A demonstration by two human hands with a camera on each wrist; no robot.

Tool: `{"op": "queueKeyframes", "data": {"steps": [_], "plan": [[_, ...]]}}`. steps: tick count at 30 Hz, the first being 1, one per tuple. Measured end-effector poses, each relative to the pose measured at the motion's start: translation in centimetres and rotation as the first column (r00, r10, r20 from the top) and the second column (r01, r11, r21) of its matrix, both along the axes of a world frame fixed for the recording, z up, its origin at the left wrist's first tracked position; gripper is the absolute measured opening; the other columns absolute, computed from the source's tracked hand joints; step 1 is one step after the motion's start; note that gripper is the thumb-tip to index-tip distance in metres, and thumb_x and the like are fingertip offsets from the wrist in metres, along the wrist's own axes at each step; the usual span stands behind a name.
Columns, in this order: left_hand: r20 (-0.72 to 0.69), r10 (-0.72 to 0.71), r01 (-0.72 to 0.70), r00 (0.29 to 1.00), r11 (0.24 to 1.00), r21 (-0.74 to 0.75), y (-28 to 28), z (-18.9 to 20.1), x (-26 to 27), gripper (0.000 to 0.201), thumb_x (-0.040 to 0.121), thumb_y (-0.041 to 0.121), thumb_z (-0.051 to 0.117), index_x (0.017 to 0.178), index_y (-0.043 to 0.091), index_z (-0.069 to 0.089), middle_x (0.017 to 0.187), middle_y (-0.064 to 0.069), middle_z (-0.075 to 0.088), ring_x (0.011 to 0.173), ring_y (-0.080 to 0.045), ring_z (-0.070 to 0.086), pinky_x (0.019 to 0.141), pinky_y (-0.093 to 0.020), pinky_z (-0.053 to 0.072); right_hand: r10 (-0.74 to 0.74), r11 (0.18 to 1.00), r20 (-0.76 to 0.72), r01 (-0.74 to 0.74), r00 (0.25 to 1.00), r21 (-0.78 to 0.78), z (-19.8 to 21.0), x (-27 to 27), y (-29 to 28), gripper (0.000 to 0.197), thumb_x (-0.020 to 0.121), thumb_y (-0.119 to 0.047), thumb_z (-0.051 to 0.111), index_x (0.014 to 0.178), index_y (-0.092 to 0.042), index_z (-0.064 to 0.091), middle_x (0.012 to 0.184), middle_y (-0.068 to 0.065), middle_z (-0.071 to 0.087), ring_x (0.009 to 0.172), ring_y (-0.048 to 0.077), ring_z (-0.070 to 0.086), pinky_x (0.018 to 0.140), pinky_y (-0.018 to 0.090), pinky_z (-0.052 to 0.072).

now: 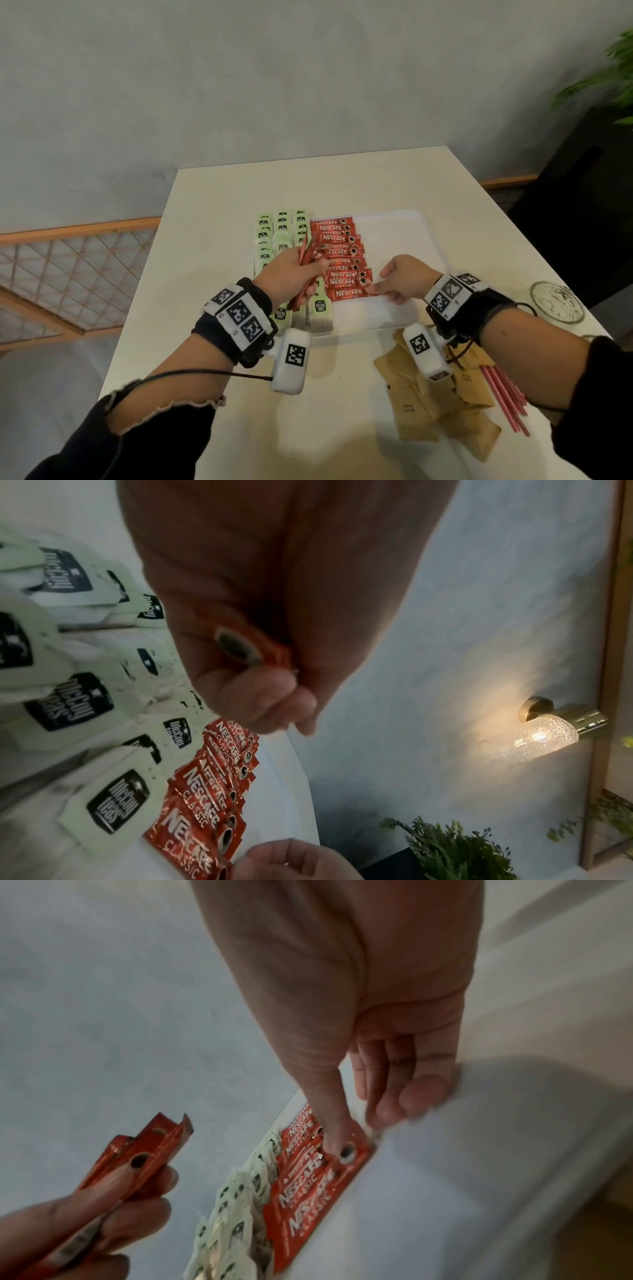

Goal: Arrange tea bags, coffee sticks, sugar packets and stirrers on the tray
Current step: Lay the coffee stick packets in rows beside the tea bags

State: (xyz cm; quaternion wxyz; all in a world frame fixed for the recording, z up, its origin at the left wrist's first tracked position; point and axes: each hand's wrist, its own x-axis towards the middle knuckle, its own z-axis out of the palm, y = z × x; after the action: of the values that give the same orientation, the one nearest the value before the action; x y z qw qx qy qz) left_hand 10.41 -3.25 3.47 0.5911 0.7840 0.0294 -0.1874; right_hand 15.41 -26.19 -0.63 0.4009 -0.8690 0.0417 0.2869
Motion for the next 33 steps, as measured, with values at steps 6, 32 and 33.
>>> {"op": "queueKeyframes", "data": {"steps": [6, 32, 33], "plan": [[0.044, -0.12, 0.117, 0.992, 0.991, 0.071, -0.8, 0.0, -0.6, 0.025, 0.089, 0.026, 0.07, 0.107, 0.013, 0.06, 0.079, -0.002, 0.072, 0.046, -0.01, 0.051, 0.041, -0.023, 0.042, -0.113, 0.962, 0.179, 0.062, 0.977, 0.266, 2.3, -1.3, 0.4, 0.039, 0.09, -0.048, 0.059, 0.101, -0.011, 0.067, 0.086, 0.003, 0.065, 0.066, 0.012, 0.055, 0.059, 0.025, 0.045], [0.011, 0.203, -0.2, 0.979, 0.953, 0.228, -0.6, 1.8, -1.7, 0.036, 0.098, 0.037, 0.045, 0.072, 0.012, 0.045, 0.064, -0.005, 0.043, 0.047, -0.019, 0.045, 0.057, -0.032, 0.044, -0.266, 0.927, 0.286, 0.163, 0.92, 0.338, 3.1, -5.4, -1.4, 0.019, 0.094, -0.021, 0.061, 0.095, -0.006, 0.073, 0.087, 0.006, 0.069, 0.061, 0.012, 0.053, 0.057, 0.023, 0.048], [-0.016, 0.219, -0.212, 0.976, 0.96, 0.185, -0.6, 1.8, -1.6, 0.031, 0.098, 0.03, 0.041, 0.075, 0.011, 0.046, 0.07, -0.006, 0.044, 0.051, -0.019, 0.044, 0.058, -0.033, 0.045, -0.262, 0.933, 0.276, 0.169, 0.925, 0.318, 2.7, -5.4, -1.6, 0.019, 0.094, -0.021, 0.061, 0.094, -0.006, 0.073, 0.086, 0.006, 0.069, 0.062, 0.012, 0.053, 0.056, 0.023, 0.048]]}}
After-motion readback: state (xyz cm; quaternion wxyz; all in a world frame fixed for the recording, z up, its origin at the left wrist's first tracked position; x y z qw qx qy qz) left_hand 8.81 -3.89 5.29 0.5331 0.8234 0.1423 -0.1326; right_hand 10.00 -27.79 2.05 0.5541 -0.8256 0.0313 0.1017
